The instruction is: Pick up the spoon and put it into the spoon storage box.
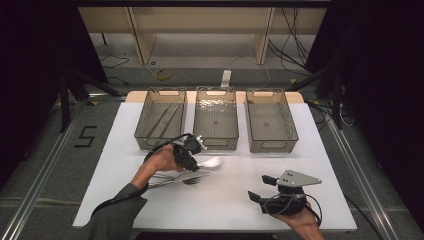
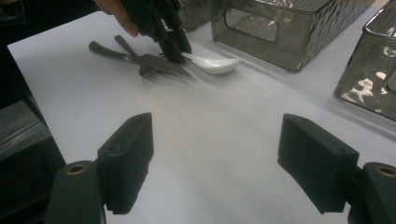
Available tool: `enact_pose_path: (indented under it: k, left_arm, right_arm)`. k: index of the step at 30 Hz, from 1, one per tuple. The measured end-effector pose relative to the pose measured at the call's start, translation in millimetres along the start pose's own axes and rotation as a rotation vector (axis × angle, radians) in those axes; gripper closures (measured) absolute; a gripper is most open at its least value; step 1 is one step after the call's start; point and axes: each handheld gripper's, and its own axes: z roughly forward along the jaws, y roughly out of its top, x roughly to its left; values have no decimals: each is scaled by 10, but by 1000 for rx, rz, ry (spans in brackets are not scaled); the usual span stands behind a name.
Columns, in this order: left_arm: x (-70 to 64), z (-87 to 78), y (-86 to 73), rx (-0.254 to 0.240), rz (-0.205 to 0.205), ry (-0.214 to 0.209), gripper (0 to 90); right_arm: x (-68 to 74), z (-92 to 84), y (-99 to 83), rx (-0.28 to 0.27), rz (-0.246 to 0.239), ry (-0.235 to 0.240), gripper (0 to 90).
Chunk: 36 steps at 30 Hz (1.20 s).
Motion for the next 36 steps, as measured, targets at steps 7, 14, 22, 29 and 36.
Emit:
enact_pose_path:
  k: [7,14,22,29,36]
  left_arm:
    - [15,0,-18,-19,-14,-1,773]
    - [-6,3,-24,-30,-28,17,787]
    - [-21,14,-4,-34,-53,36,855]
    - [-68,-18,30,-59,-39,24,857]
    - [-85,-155,52,-129,-47,63,857]
  right_arm:
    - [-1,0,5,6,-2,2,275]
    - [-3,1,9,4,-2,2,275]
    - [-2,-2,13,1,1,-1,276]
    - [-1,-4,19,0,1,0,276]
    - [-10,-11,16,-3,2,0,276]
